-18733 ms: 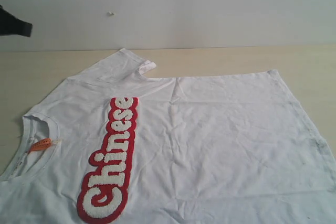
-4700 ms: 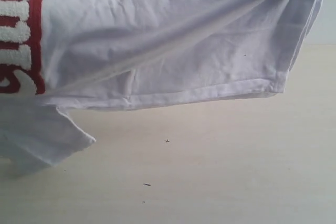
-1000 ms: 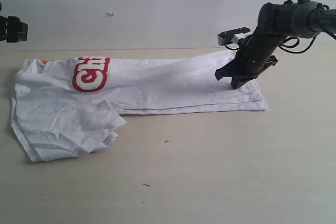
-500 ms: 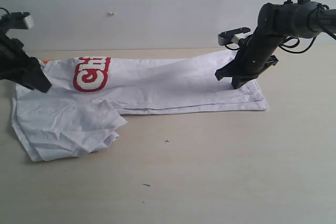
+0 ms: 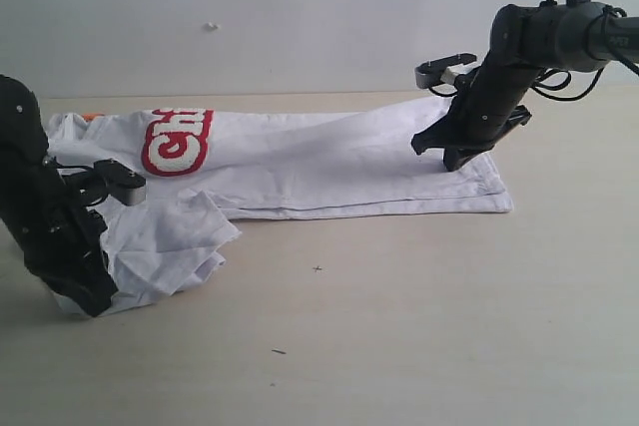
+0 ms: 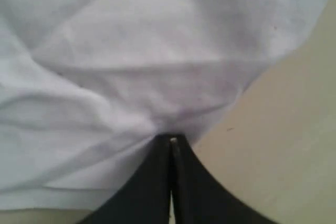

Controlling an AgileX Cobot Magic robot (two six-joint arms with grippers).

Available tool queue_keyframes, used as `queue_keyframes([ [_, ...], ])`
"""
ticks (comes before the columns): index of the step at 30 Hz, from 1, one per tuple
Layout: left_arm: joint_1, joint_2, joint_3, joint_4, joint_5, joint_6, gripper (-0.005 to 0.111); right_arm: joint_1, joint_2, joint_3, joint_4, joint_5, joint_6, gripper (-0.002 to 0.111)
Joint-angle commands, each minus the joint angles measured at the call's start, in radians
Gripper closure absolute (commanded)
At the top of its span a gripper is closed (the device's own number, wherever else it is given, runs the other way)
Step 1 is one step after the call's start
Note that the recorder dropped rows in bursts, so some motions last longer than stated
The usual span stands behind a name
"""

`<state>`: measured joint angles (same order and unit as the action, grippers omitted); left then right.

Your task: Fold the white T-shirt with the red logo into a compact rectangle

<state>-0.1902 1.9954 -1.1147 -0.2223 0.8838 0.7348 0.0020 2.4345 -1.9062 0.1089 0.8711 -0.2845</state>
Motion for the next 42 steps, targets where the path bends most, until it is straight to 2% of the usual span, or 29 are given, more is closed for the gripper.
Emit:
queue_keyframes([
  [1, -0.001, 0.014, 0.038, 0.101, 0.041, -0.062, 0.107, -0.002, 0.024, 0.011, -0.031, 0.066, 0.001, 0.108],
  [3, -0.001, -0.015, 0.038, 0.057, 0.047, -0.025, 0.107, -0.002, 0.024, 0.011, -0.014, 0.067, 0.001, 0.108],
  [4, -0.001, -0.041, 0.038, 0.015, 0.099, 0.011, 0.107, -0.002, 0.024, 0.011, -0.011, 0.067, 0.001, 0.108],
  [6, -0.001, -0.074, 0.038, 0.027, 0.235, 0.016, 0.107, -0.002, 0.024, 0.011, -0.011, 0.065, 0.001, 0.108],
  [7, -0.001, -0.081, 0.038, 0.034, 0.262, 0.016, 0.107, -0.002, 0.024, 0.011, -0.011, 0.065, 0.001, 0.108],
  [9, -0.001, -0.102, 0.036, 0.034, 0.25, 0.022, 0.107, -0.002, 0.024, 0.011, -0.011, 0.065, 0.001, 0.108],
  [12, -0.001, -0.15, 0.028, -0.032, 0.08, 0.047, 0.107, -0.002, 0.024, 0.011, -0.011, 0.068, -0.001, 0.108],
  [16, -0.005, -0.157, 0.044, -0.213, -0.291, 0.094, 0.107, -0.002, 0.024, 0.011, -0.011, 0.072, -0.001, 0.108],
  [20, -0.021, -0.052, 0.044, -0.201, -0.367, 0.088, 0.107, -0.002, 0.024, 0.011, -0.011, 0.067, -0.001, 0.108],
  [23, -0.021, 0.004, 0.044, -0.181, -0.354, 0.088, 0.107, -0.002, 0.024, 0.011, -0.011, 0.072, -0.001, 0.108],
  [29, -0.021, 0.075, 0.044, -0.069, -0.169, 0.055, 0.107, -0.002, 0.022, 0.011, -0.015, 0.082, -0.003, 0.108],
  [33, -0.021, 0.063, 0.084, -0.061, -0.122, 0.048, 0.107, -0.002, 0.022, 0.025, -0.006, 0.088, -0.003, 0.108],
  [38, -0.021, 0.029, 0.167, 0.069, -0.105, -0.071, 0.107, -0.002, -0.023, 0.124, -0.001, 0.015, -0.003, 0.108],
  [42, -0.021, 0.028, 0.202, 0.092, -0.078, -0.109, 0.107, -0.002, -0.074, 0.24, 0.004, -0.043, 0.0, 0.108],
])
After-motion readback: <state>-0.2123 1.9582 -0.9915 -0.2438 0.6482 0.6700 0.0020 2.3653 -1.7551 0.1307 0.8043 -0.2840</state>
